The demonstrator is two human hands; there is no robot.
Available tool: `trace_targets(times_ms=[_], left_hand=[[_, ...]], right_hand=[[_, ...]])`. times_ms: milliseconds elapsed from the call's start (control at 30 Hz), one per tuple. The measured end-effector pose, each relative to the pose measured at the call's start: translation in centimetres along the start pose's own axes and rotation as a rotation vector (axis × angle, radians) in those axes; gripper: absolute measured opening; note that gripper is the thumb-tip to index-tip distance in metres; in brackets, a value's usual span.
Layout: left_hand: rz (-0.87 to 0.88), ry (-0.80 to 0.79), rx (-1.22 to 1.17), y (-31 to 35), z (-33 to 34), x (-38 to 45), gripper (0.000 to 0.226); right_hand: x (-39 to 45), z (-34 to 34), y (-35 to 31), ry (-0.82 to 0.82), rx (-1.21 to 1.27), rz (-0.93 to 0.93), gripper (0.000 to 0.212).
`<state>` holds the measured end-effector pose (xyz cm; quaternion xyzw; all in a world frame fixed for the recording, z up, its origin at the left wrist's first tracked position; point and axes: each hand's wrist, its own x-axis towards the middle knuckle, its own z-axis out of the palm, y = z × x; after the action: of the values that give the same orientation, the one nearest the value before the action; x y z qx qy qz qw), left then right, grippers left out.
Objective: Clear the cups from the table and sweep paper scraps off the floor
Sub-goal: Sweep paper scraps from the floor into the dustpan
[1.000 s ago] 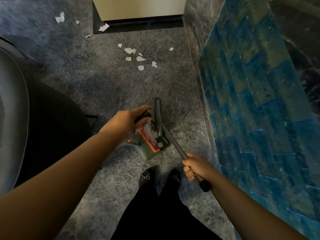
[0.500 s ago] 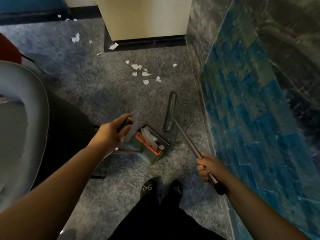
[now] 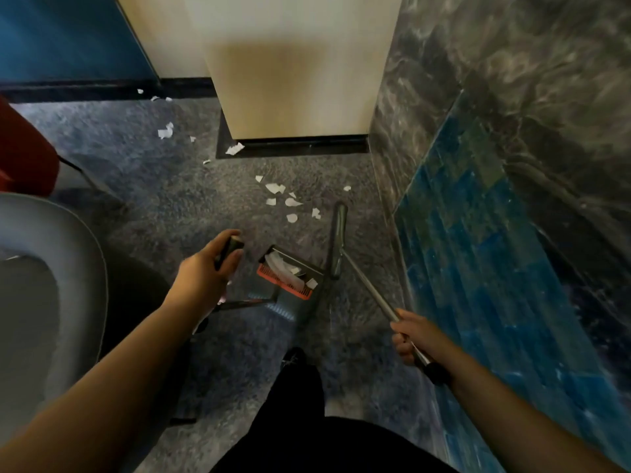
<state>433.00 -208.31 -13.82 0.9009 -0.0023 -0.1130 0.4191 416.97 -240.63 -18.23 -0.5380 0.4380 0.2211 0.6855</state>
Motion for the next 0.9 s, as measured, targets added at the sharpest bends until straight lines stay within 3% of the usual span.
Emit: trace_targets(times_ms=[267,367,900], left_hand=[[-0.027,-0.032,0.015,0.4,-1.0,10.6,0.038],[-0.039,-0.042,0.016,0.7,-1.2,14.0,0.041],[-0.185,0.073,0.095,4.3,1.6,29.5,0.046]], right_hand=[[5.6,3.7,-9.5,0.044,-0.005,0.021,0.058],[8.0,4.2,-12.6,0.034,0.024,0.026,0.044],[24.2,2.5,-32.1,0.019,-0.110,0.116,0.049]])
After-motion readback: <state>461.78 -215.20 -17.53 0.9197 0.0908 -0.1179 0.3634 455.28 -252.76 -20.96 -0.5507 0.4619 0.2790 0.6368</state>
